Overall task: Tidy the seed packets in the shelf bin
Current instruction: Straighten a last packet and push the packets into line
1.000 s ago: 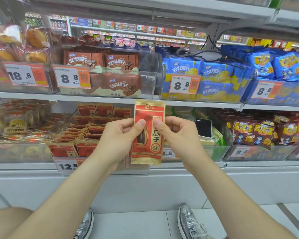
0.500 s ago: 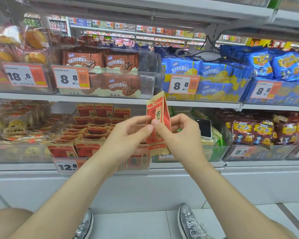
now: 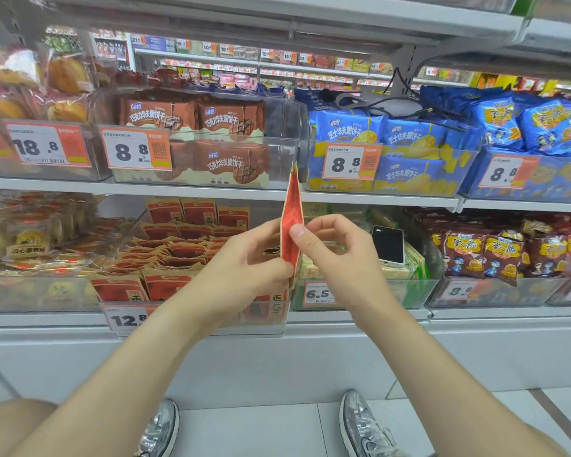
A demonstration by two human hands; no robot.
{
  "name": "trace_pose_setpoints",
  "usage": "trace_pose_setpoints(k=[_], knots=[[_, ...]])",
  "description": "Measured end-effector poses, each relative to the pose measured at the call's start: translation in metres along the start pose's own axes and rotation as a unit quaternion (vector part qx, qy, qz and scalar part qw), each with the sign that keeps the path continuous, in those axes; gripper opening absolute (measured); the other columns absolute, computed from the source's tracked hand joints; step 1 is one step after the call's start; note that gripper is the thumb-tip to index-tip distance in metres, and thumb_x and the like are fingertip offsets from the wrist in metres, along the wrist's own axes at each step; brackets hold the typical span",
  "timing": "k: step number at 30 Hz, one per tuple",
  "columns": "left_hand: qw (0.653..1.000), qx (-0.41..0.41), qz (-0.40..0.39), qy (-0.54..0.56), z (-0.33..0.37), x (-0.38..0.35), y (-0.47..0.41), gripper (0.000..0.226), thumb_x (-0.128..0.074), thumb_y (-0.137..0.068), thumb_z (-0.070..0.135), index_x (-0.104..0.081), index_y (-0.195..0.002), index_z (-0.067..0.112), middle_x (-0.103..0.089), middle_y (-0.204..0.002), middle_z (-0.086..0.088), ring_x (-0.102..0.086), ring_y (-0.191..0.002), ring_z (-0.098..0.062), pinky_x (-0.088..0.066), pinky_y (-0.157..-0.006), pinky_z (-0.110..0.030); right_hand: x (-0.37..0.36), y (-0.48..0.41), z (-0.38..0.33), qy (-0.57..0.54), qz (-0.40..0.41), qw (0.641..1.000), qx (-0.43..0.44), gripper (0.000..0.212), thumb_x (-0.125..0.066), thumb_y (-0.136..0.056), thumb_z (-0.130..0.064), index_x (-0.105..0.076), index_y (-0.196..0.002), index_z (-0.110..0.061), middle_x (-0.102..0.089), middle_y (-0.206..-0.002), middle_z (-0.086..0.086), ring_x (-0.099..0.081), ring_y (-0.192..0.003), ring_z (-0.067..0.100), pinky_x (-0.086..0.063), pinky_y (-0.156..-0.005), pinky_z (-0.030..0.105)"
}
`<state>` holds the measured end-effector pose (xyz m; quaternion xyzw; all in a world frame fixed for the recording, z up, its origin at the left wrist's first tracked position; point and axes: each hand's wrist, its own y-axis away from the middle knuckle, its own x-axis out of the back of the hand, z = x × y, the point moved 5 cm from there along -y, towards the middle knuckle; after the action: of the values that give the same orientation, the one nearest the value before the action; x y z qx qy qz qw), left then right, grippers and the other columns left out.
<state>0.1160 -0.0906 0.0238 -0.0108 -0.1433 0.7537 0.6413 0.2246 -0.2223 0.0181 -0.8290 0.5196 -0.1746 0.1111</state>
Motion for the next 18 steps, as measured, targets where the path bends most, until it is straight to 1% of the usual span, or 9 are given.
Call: trace_pose_setpoints(k=[1, 2, 4, 6, 7, 10, 12, 15, 18], knots=[[1.000, -0.006, 0.005, -0.011, 0.001, 0.001, 0.000, 0.061, -0.059, -0.102, -0.004, -0.066, -0.141, 0.043, -0.072, -0.134, -0.001, -0.071, -0.115, -0.035, -0.056, -0.104, -0.060, -0.001, -0.001, 0.001, -0.003, -0.007, 1.000, -0.005, 0.026, -0.084, -0.088, -0.049, -0.074, -0.099, -0.028, -0.079, -0.098, -0.009, -0.075, -0.097, 0.010, -0.060, -0.083, 0.033], [1.000, -0.011, 0.007, -0.016, 0.001, 0.002, 0.000, 0.062, -0.060, -0.102, -0.004, -0.065, -0.142, 0.043, -0.073, -0.133, 0.001, -0.072, -0.112, -0.032, -0.057, -0.103, -0.059, -0.002, -0.001, 0.002, -0.011, -0.013, 1.000, -0.010, 0.025, -0.084, -0.089, -0.049, -0.074, -0.102, -0.030, -0.079, -0.101, -0.008, -0.076, -0.100, 0.013, -0.063, -0.086, 0.039], [1.000, -0.012, -0.004, -0.014, 0.003, 0.003, 0.001, 0.060, -0.063, -0.103, -0.001, -0.062, -0.146, 0.042, -0.073, -0.133, 0.011, -0.075, -0.116, -0.026, -0.062, -0.101, -0.048, -0.004, -0.001, 0.003, -0.029, -0.015, 0.999, -0.020, 0.025, -0.081, -0.089, -0.051, -0.073, -0.104, -0.033, -0.079, -0.105, -0.005, -0.077, -0.103, 0.019, -0.064, -0.090, 0.049], [1.000, -0.002, -0.023, 0.001, 0.004, 0.003, 0.002, 0.057, -0.067, -0.104, 0.004, -0.060, -0.148, 0.039, -0.070, -0.138, 0.020, -0.075, -0.118, -0.020, -0.064, -0.097, -0.038, -0.005, 0.000, 0.002, -0.039, -0.015, 0.999, -0.025, 0.023, -0.076, -0.091, -0.051, -0.073, -0.105, -0.033, -0.080, -0.106, -0.001, -0.077, -0.101, 0.025, -0.064, -0.090, 0.055], [0.999, 0.003, -0.029, 0.016, 0.005, 0.003, 0.003, 0.056, -0.069, -0.103, 0.006, -0.060, -0.149, 0.037, -0.068, -0.141, 0.022, -0.075, -0.119, -0.018, -0.064, -0.095, -0.035, -0.005, 0.000, 0.001, -0.047, -0.019, 0.998, -0.028, 0.020, -0.074, -0.095, -0.049, -0.073, -0.106, -0.032, -0.080, -0.105, 0.002, -0.078, -0.098, 0.028, -0.064, -0.090, 0.057], [0.999, 0.015, -0.014, 0.046, 0.003, 0.007, 0.002, 0.057, -0.072, -0.101, 0.008, -0.060, -0.151, 0.032, -0.067, -0.144, 0.022, -0.075, -0.120, -0.017, -0.064, -0.091, -0.034, -0.007, 0.001, 0.000, -0.067, -0.032, 0.996, -0.046, 0.019, -0.066, -0.105, -0.036, -0.072, -0.114, -0.020, -0.082, -0.100, 0.007, -0.080, -0.090, 0.030, -0.064, -0.089, 0.058], [0.998, 0.023, 0.009, 0.053, 0.001, 0.008, 0.001, 0.059, -0.074, -0.099, 0.008, -0.059, -0.153, 0.029, -0.067, -0.142, 0.021, -0.076, -0.117, -0.018, -0.065, -0.089, -0.035, -0.007, 0.002, -0.001, -0.062, -0.030, 0.997, -0.041, 0.021, -0.063, -0.107, -0.035, -0.072, -0.115, -0.017, -0.082, -0.098, 0.008, -0.080, -0.090, 0.030, -0.065, -0.088, 0.057], [0.997, 0.032, 0.025, 0.060, -0.002, 0.008, -0.001, 0.059, -0.075, -0.098, 0.010, -0.060, -0.152, 0.028, -0.066, -0.143, 0.019, -0.077, -0.114, -0.016, -0.066, -0.088, -0.036, -0.008, 0.003, -0.003, -0.066, -0.028, 0.997, -0.040, 0.025, -0.062, -0.107, -0.037, -0.072, -0.115, -0.016, -0.082, -0.098, 0.009, -0.080, -0.092, 0.029, -0.065, -0.088, 0.054], [0.997, 0.032, 0.029, 0.069, -0.006, 0.011, -0.002, 0.059, -0.078, -0.095, 0.013, -0.063, -0.149, 0.031, -0.063, -0.150, 0.009, -0.076, -0.118, -0.019, -0.065, -0.093, -0.042, -0.007, 0.001, -0.002, -0.055, -0.042, 0.997, -0.031, 0.024, -0.066, -0.105, -0.039, -0.074, -0.120, -0.023, -0.082, -0.106, 0.003, -0.079, -0.100, 0.024, -0.065, -0.090, 0.053]])
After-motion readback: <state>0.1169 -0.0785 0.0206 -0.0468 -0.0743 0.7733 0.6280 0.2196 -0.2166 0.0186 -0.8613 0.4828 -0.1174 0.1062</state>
